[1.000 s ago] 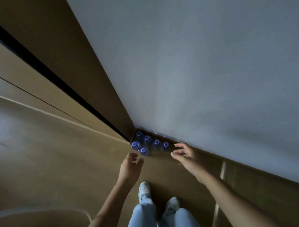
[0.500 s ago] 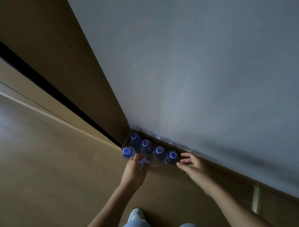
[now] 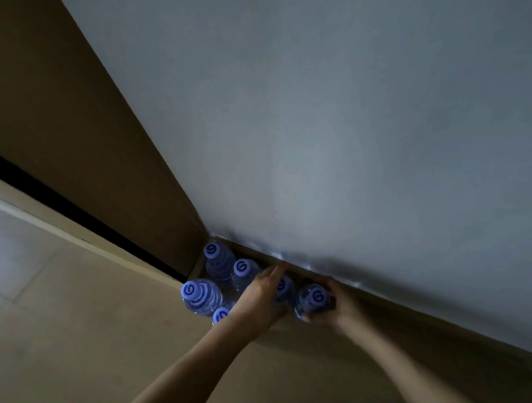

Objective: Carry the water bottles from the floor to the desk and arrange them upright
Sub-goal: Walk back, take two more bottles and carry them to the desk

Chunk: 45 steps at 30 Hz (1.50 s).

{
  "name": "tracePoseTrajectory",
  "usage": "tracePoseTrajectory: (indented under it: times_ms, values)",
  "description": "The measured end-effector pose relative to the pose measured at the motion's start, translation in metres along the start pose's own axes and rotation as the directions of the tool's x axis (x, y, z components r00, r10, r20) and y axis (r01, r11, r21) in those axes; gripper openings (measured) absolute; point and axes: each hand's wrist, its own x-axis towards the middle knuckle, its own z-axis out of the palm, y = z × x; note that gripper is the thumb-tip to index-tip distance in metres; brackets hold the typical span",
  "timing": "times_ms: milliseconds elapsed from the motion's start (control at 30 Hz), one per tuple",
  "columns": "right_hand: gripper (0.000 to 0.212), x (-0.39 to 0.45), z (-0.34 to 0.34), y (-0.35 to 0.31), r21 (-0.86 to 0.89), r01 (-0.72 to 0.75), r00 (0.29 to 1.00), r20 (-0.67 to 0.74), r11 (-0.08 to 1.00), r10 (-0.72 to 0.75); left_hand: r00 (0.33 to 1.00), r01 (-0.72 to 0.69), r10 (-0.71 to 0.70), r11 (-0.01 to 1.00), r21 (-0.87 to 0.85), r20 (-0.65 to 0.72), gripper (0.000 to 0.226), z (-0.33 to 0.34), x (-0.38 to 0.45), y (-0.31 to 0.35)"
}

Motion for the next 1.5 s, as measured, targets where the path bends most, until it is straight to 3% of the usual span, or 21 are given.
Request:
tracePoseTrajectory:
  times_ms: [167,300,400,533,800,900,1067,1300,1500]
  values:
    - [0.082,0.02,0.007,0.015,-0.07,0.061,0.997,0.04,0.996,-0.058,0.987,0.143,-0.153,0.976,-0.162,-0.053,0.072,0.023,0.011,-0.008]
    - [0.079,0.019,0.008,0.024,-0.043,0.116,0.993,-0.015,0.992,-0.117,0.963,0.181,-0.233,0.93,-0.319,-0.135,0.077,0.035,0.013,-0.017]
    - [0.078,0.019,0.007,0.027,-0.021,0.144,0.989,-0.033,0.989,-0.145,0.943,0.261,-0.317,0.897,-0.357,-0.107,0.067,0.039,0.013,-0.022]
    - [0.08,0.016,0.007,0.029,-0.015,0.144,0.988,-0.046,0.989,-0.145,0.952,0.224,-0.28,0.914,-0.338,-0.126,0.056,0.043,0.013,-0.026]
    - [0.062,-0.003,0.009,0.028,0.025,0.116,0.983,-0.147,0.993,-0.111,0.975,0.093,-0.132,0.972,-0.215,-0.177,0.052,0.041,-0.008,-0.023]
    - [0.065,-0.024,0.002,0.016,0.064,0.121,0.98,-0.164,0.991,-0.109,0.972,0.097,-0.141,0.969,-0.229,-0.186,0.063,0.03,-0.026,-0.007]
    - [0.065,-0.1,-0.021,-0.049,0.123,0.121,0.978,-0.182,0.985,-0.097,0.962,0.133,-0.205,0.929,-0.346,-0.182,0.06,-0.027,-0.078,0.056]
    - [0.052,-0.237,-0.059,-0.211,0.105,0.184,0.982,-0.07,0.977,-0.177,0.955,0.166,-0.256,0.877,-0.451,-0.147,0.054,-0.161,-0.169,0.175]
    - [0.044,-0.342,-0.09,-0.35,0.024,0.289,0.957,-0.025,0.957,-0.289,0.933,0.139,-0.299,0.811,-0.569,-0.199,0.056,-0.281,-0.241,0.273]
